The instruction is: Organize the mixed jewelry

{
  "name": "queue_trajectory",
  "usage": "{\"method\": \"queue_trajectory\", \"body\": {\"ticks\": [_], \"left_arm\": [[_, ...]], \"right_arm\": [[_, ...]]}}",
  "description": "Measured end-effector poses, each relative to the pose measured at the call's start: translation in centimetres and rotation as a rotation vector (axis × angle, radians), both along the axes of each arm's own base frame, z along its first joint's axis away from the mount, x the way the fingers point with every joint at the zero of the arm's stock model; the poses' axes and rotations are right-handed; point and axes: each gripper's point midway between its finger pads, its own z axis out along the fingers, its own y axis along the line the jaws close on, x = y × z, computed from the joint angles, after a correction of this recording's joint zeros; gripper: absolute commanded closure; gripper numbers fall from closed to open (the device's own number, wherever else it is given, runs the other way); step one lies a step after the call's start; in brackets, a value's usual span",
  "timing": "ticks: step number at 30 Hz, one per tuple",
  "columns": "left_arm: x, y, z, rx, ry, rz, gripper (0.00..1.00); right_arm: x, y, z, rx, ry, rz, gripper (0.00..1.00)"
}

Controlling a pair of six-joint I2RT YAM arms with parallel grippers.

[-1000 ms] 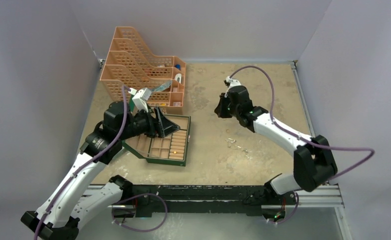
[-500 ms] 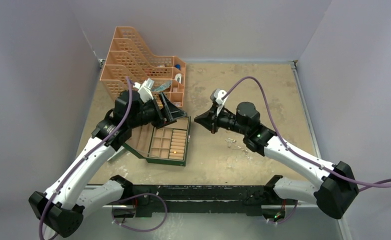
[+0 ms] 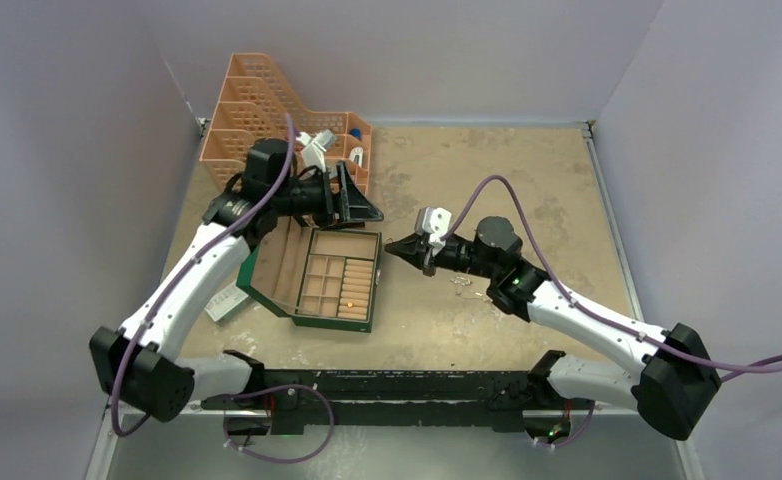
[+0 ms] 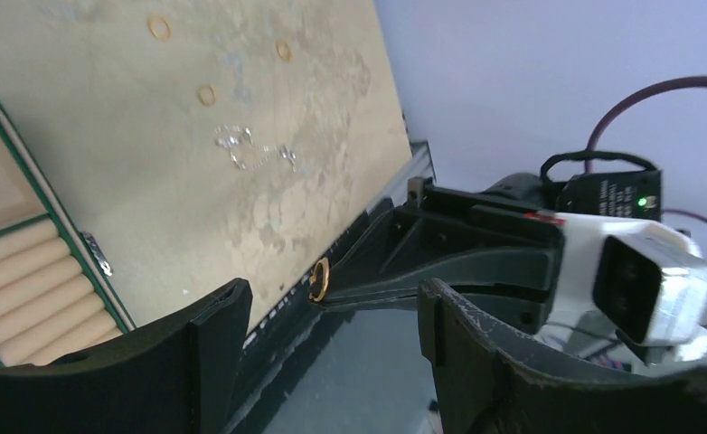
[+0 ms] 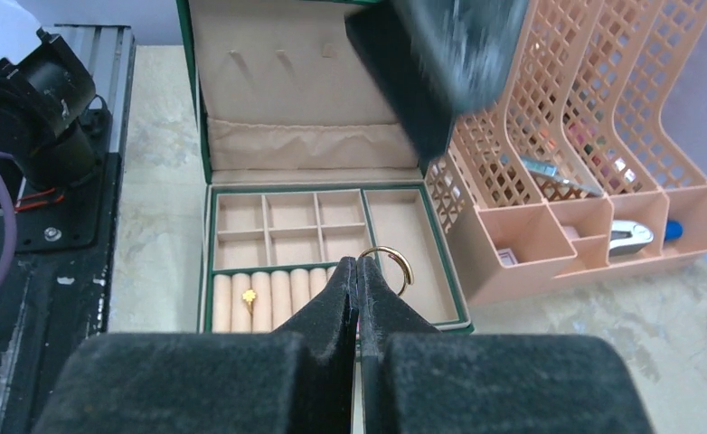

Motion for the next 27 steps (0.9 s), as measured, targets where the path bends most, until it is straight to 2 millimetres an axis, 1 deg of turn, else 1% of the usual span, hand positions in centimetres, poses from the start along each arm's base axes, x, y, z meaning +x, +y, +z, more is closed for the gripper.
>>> {"method": "queue_trajectory", "body": {"ticks": [3,5,8,11,14,16,20,23,27], "left_arm": [[-0.5,-1.0,-2.1,-0.003,0.083,-0.106,0.4],[-0.9,-1.5,-2.6,-0.019,0.117,-0.162,0.44],[-1.6,-2.0,-2.5,-0.05,0.119,-0.235,0.48],[-2.4,-2.1,-2.3,-0.08,0.103,-0.299,0.52],[-3.0,-2.2,-2.7,-0.095,0.111,-0.329,0.57],[-3.2,-2.2,-3.0,-0.1,0.12,-0.339,0.58],[-3.3,-2.2,-3.2,-0.102,0.124,-0.342,0.59],[-3.2,-2.2,-3.1,-0.103,0.12,-0.34,0.66],[-3.0,-2.3,-2.9,-0.108,0.109,-0.336,0.69]], "right_arm": [[0.4,0.2,0.6,-0.016,-0.054,0.01,1.0],[0.6,0.3,0.9,-0.023,-0.084,0.012,1.0],[0.7,0.3,1.1,-0.038,-0.11,0.016,1.0],[0.6,0.3,0.7,-0.055,-0.112,0.022,1.0],[0.5,0.2,0.4,-0.065,-0.11,0.028,1.0],[0.3,0.2,0.3,-0.069,-0.112,0.037,1.0],[0.2,0.3,0.2,-0.072,-0.108,0.045,1.0],[0.1,0.3,0.2,-0.074,-0.106,0.052,1.0],[-0.4,0.4,0.1,-0.074,-0.104,0.074,1.0]]}}
